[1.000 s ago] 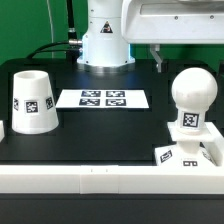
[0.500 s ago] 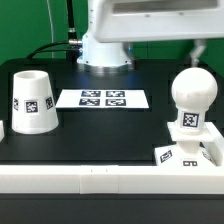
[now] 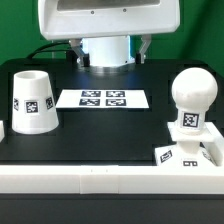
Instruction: Assemble lamp
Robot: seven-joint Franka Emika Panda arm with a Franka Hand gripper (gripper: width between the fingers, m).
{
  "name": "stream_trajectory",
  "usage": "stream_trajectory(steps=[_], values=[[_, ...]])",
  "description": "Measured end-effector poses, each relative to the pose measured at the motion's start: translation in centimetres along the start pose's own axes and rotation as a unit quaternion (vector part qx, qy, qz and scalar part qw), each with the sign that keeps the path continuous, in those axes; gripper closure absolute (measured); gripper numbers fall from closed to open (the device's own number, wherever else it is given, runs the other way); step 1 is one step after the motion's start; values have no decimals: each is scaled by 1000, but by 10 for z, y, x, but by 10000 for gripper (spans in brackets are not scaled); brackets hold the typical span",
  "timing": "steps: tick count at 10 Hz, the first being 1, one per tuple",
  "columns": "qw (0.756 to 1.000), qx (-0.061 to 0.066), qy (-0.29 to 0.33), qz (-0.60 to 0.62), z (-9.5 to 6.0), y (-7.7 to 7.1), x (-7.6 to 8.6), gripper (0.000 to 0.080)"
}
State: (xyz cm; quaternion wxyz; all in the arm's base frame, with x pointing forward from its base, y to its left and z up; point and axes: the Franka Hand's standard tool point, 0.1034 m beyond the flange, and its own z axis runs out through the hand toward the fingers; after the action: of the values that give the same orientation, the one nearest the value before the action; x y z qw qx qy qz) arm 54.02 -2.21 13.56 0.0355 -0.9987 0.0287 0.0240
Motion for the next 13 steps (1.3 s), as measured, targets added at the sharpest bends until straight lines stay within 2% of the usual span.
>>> stream_trajectory(steps=[2, 3, 6, 8, 10, 13], values=[[1000, 0, 0, 0, 0, 0, 0, 101], [999, -2, -3, -36, 1, 4, -5, 101], [996, 0, -13, -92, 8, 52, -63, 101], [993, 8, -17, -118, 12, 89, -80, 101], [994, 7, -17, -110, 13, 84, -79, 101], [992, 6, -18, -126, 17, 90, -80, 101]])
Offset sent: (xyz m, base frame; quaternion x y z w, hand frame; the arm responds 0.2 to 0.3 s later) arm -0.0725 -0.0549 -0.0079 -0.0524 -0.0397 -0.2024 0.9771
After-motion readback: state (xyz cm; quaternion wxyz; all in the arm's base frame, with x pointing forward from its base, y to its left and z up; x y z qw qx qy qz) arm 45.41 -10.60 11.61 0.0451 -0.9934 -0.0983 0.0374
